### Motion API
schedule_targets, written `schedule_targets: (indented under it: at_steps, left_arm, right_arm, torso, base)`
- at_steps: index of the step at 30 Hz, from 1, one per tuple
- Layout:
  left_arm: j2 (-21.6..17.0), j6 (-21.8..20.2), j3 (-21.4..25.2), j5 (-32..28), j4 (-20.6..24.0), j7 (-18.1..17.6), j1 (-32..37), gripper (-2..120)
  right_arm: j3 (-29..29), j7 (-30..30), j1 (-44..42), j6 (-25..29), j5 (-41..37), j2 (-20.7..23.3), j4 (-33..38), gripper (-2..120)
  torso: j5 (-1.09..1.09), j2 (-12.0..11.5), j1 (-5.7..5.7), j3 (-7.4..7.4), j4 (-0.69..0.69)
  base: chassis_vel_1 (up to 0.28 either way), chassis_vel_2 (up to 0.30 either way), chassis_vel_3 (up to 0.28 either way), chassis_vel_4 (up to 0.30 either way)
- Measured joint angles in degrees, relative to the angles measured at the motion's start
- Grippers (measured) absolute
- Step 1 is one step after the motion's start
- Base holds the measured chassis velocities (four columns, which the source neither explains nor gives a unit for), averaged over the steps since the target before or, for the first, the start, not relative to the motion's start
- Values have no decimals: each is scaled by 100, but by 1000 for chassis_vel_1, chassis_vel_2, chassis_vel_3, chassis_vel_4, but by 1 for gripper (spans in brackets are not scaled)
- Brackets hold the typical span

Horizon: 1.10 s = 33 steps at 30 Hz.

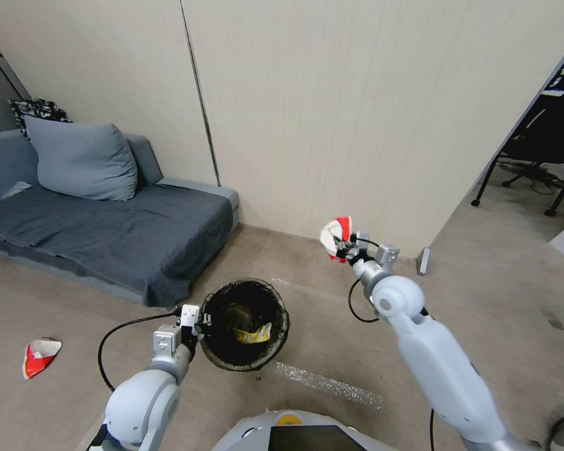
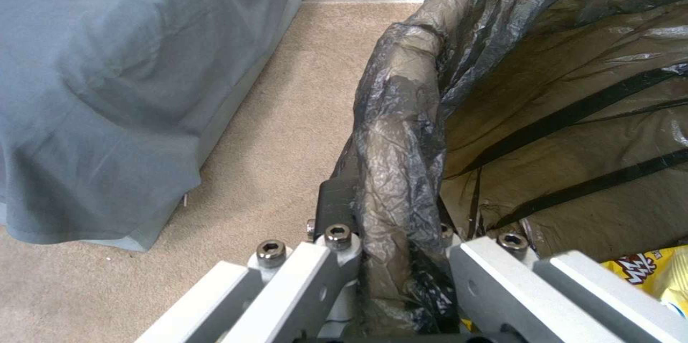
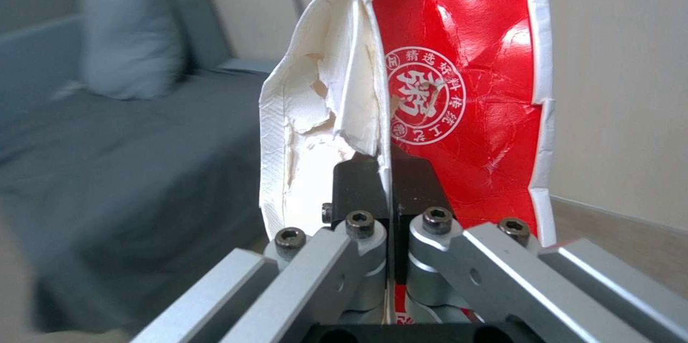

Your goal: Pick up the trash bin, then pick up the garbage from the floor and place it into the trash bin.

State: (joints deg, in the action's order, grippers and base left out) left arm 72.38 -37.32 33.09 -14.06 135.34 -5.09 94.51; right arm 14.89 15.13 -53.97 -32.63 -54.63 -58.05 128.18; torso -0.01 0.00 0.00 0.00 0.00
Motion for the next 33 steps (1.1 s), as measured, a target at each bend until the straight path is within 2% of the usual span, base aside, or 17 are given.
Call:
schedule_targets:
  at_steps: [3, 11, 18, 25, 33]
  left_arm:
    - [9, -3, -65, 27, -24, -5, -17, 1]
    - [-23, -8, -98, 30, -25, -13, -17, 1]
    - [-48, -15, -47, -2, -3, -17, -12, 1]
    - [-42, -18, -70, -10, -6, -16, -36, 1]
    - [-47, -17, -78, -9, -6, -4, -13, 1]
  right_arm:
    - [-282, -272, 76, -67, -347, 83, 312, 0]
    - [-1166, -318, 310, -176, -413, 1, 445, 0]
    - [-1898, 208, 190, -476, -543, -92, 563, 0]
    - [-2437, 388, 176, -518, -542, -136, 549, 0]
    - [-2757, 543, 205, -634, -537, -206, 441, 0]
  torso:
    - [-1, 0, 0, 0, -1]
    - [0, 0, 0, 0, 1]
    - [0, 0, 0, 0, -1]
    - [0, 0, 0, 0, -1]
    - [0, 0, 0, 0, 0]
  base:
    - [0, 0, 0, 0]
    - [0, 0, 0, 0]
    - [0, 0, 0, 0]
    - [0, 0, 0, 0]
    - [0, 0, 0, 0]
